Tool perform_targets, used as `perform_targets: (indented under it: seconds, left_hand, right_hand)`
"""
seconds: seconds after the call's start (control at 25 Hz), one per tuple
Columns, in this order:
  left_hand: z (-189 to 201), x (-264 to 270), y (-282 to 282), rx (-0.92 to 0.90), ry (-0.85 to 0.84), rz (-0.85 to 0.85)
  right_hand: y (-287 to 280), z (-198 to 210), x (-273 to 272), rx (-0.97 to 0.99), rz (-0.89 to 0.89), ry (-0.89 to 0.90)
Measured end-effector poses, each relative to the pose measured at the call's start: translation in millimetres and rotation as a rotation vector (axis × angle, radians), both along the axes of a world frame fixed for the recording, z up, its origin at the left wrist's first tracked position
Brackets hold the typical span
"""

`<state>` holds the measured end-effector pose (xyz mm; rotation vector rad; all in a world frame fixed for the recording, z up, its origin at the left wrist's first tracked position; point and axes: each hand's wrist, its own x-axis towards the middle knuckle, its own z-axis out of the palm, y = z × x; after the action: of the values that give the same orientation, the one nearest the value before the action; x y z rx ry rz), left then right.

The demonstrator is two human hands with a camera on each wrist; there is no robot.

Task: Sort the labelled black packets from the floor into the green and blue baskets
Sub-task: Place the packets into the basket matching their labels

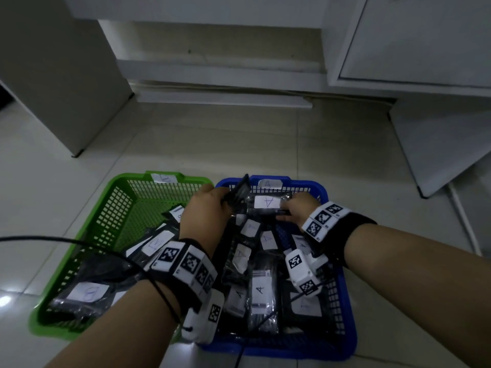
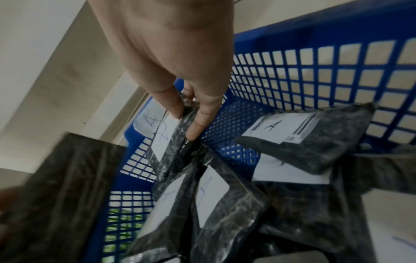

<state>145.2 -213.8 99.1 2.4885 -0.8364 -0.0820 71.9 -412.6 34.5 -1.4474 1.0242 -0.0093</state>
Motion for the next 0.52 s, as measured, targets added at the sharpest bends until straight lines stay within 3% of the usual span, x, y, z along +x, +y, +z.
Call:
perform_targets:
  seconds: [0.12, 0.24, 0.32, 0.4, 0.52]
  left_hand:
    - [-3.3, 13.0, 0.3, -0.022, 0.034, -0.051]
    - [-8.9, 23.5, -5.2, -0.006, 0.045, -0.104]
    - [-14.0, 28.1, -10.5, -0.014, 0.051, -0.129]
    - [-20.4, 29.8, -14.9, -0.046, 0.053, -0.159]
    - [-33.1, 33.5, -19.9, -0.081, 0.038, -0.255]
  right_hand:
    - [11.4, -7.5, 12.5, -0.072, 0.111, 0.073]
    - [21.1, -17.1, 25.2, -0.307, 0.302, 0.242]
    - [22.0, -17.8, 24.4, -0.438, 0.282, 0.297]
    - [21.1, -11.6, 18.8, -0.292, 0.106, 0.178]
    - [24.3, 5.0, 8.8, 0.182, -0.134, -0.059]
